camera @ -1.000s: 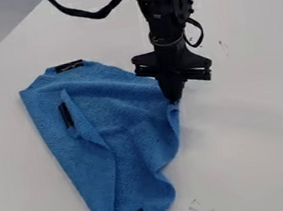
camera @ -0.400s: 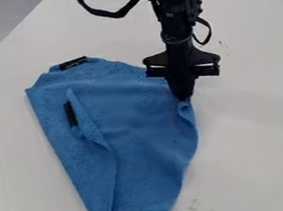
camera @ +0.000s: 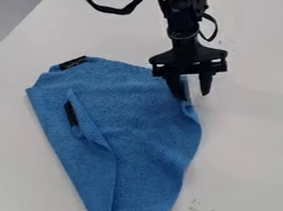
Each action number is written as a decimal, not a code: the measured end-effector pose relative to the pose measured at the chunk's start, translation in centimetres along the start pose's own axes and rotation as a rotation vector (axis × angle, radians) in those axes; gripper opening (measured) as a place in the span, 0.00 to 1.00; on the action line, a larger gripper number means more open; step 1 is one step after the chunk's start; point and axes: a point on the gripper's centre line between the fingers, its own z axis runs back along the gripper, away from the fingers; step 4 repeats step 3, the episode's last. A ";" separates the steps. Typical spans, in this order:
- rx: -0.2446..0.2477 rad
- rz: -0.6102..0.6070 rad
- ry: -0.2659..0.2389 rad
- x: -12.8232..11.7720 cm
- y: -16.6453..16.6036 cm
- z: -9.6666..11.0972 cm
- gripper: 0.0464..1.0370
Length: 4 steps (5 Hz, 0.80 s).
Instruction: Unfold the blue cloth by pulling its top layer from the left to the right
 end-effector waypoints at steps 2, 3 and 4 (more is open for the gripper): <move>-0.101 -0.033 0.013 -0.3 -3.2 0.6 0.96; -0.071 -0.088 -0.003 -0.5 -3.7 0.5 0.96; -0.071 -0.088 -0.003 -0.5 -3.7 0.5 0.96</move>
